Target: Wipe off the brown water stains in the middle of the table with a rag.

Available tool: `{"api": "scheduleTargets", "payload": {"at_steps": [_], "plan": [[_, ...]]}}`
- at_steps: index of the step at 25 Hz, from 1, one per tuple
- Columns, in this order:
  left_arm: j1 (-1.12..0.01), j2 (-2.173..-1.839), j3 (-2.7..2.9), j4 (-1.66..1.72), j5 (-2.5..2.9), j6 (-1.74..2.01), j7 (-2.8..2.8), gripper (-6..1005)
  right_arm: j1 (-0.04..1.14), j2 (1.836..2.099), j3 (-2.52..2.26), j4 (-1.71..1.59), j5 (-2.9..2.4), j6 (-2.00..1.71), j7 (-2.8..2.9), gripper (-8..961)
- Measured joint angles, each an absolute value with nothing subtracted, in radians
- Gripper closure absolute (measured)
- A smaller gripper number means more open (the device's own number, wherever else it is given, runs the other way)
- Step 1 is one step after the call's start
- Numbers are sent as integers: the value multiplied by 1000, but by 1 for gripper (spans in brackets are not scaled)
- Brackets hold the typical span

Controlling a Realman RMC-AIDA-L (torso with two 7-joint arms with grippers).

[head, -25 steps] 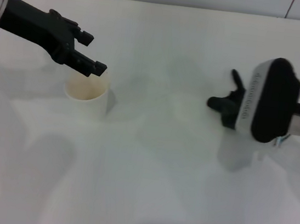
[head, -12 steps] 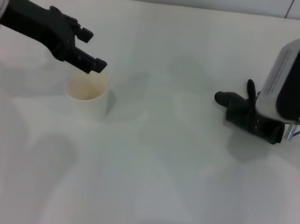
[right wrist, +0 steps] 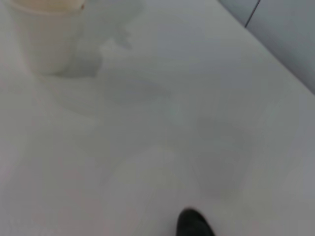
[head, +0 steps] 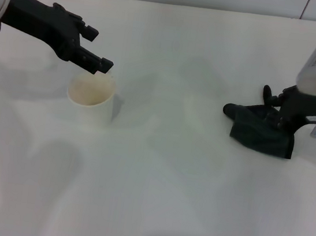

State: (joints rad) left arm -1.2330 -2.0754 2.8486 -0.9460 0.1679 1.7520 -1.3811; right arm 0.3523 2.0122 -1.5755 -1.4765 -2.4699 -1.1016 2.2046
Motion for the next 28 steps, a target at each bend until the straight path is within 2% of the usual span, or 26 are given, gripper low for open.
{"api": "scheduleTargets", "payload": {"at_steps": [2, 5, 10, 21, 28], "plan": [[-1234, -2075, 2849, -945, 168, 1751, -1383, 104, 364, 2014, -1585, -1456, -2478, -1101, 2203, 797], [-1235, -2075, 2849, -945, 168, 1750, -1385, 104, 373, 2015, -1588, -1445, -2483, -1102, 2203, 586], [-1230, -2076, 2849, -945, 169, 1748, -1386, 104, 364, 2014, -1585, -1463, -2472, -1100, 2203, 350], [-1234, -2077, 2849, -951, 146, 1810, -1386, 105, 361, 2012, -1521, -1481, -2371, -1121, 2200, 127], [-1178, -2079, 2849, -1002, 25, 1997, -1396, 105, 364, 2009, -1232, -1434, -2099, -1277, 2162, 80]]}}
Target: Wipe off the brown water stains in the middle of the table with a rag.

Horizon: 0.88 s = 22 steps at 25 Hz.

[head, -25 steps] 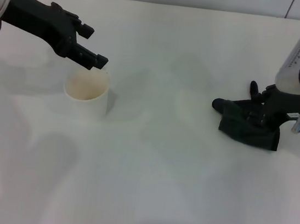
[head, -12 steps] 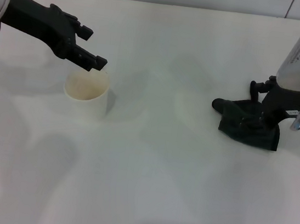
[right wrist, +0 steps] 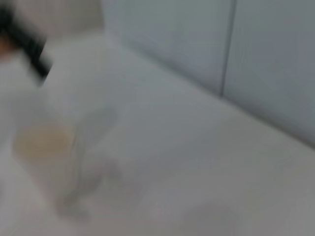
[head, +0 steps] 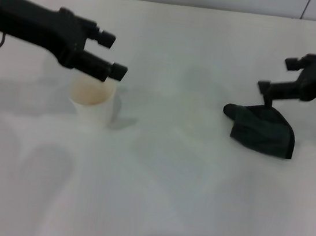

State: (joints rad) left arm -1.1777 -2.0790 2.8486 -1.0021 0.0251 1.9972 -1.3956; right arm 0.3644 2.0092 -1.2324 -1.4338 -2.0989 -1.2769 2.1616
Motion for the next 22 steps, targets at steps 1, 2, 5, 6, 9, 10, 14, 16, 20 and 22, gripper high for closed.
{"api": "scheduleTargets", "payload": {"at_steps": [1, 2, 5, 6, 9, 10, 14, 16, 20, 22], "plan": [[-1161, -2080, 2848, -1004, 15, 2004, -1405, 104, 368, 2009, -1188, -1411, -2063, -1298, 2147, 81], [-1147, -2081, 2849, -998, 14, 2005, -1412, 104, 372, 2007, -1148, -1388, -2036, -1315, 2134, 81], [-1091, -2080, 2849, -951, 11, 2006, -1425, 104, 405, 2003, -1095, -1307, -2016, -1341, 2107, 81], [-1077, -2079, 2849, -932, 11, 2006, -1425, 104, 412, 1999, -1092, -1287, -2017, -1341, 2104, 81], [-1036, -2079, 2849, -864, 12, 2004, -1413, 104, 433, 1983, -1090, -1210, -2019, -1339, 2083, 80], [-1020, -2077, 2849, -837, 8, 2000, -1406, 104, 437, 1983, -1088, -1192, -2018, -1338, 2070, 80], [-960, -2079, 2848, -777, -41, 1947, -1369, 104, 445, 2003, -1056, -1131, -2000, -1323, 1986, 80], [-933, -2081, 2847, -731, -65, 1896, -1353, 105, 444, 2009, -1041, -1106, -1984, -1316, 1958, 81], [-889, -2079, 2847, -699, -110, 1855, -1357, 107, 437, 2004, -1032, -1069, -1953, -1315, 1947, 81], [-875, -2076, 2847, -708, -128, 1855, -1368, 109, 434, 2002, -1026, -1066, -1955, -1316, 1953, 81]]}}
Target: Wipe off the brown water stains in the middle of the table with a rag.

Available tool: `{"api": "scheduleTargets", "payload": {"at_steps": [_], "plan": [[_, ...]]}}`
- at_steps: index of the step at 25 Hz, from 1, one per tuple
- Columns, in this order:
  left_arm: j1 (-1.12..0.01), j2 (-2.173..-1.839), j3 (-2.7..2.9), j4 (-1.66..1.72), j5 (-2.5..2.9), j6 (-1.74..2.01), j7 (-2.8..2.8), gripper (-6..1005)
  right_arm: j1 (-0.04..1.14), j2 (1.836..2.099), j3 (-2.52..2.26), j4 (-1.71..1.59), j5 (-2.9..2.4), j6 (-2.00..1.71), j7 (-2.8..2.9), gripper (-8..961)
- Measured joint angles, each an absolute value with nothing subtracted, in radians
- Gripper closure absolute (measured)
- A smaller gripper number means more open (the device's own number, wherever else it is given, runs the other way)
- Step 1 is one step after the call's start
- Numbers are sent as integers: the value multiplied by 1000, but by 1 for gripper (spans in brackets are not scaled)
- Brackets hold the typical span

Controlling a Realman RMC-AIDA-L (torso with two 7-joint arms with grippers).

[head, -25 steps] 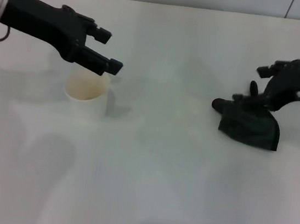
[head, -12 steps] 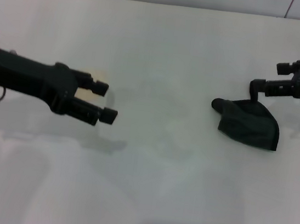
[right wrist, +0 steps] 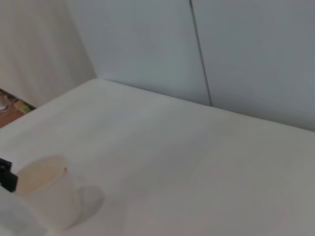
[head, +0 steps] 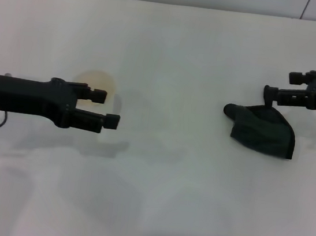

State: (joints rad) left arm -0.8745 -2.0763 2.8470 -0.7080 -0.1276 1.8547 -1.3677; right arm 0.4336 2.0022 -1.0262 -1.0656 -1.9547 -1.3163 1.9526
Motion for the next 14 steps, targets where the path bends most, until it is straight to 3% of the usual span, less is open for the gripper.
{"api": "scheduleTargets", "payload": {"at_steps": [14], "plan": [[-867, -2075, 2847, -705, -128, 1815, -1381, 111, 430, 1982, -1018, -982, -1975, -1341, 1931, 80]]}}
